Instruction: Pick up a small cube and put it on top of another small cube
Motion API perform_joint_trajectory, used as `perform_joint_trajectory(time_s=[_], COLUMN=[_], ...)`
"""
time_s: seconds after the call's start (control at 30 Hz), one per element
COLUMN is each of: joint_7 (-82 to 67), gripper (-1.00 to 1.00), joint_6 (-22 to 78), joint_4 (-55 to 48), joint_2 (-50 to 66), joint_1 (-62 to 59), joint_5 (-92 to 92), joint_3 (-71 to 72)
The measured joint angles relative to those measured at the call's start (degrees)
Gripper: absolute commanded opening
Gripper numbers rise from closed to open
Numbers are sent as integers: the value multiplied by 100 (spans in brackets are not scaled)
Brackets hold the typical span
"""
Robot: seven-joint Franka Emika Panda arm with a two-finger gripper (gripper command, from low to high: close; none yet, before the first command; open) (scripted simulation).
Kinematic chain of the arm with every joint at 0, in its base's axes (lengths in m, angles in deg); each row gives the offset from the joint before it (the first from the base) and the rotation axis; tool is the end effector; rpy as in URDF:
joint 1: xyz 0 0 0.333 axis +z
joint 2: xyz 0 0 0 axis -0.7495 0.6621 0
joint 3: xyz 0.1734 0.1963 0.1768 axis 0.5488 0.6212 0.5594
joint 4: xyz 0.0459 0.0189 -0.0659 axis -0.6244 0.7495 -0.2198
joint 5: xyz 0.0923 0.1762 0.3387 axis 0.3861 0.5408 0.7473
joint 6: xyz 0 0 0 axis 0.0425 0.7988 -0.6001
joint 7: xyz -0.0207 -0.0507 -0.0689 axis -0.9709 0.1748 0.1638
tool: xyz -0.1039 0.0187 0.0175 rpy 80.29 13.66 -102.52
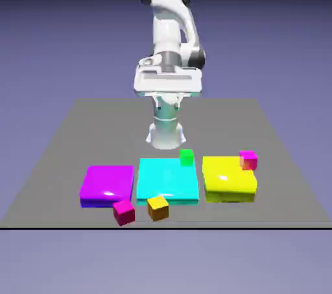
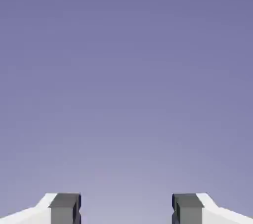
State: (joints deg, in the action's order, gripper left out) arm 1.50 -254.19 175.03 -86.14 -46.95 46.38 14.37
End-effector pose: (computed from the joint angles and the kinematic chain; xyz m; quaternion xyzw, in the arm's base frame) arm 0.3976 0.0025 0.4476 -0.8710 0.3234 -0.3433 0.1375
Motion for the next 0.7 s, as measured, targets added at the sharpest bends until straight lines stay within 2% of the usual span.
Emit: perform_joint_trajectory(time_s=[0.7], joint_7=[-3959], gripper=[0], joint_6=[1267], joint_4=[-1704], joint_2=[4361], joint_1=[1575], joint_5=[1974], joint_3=[-1742])
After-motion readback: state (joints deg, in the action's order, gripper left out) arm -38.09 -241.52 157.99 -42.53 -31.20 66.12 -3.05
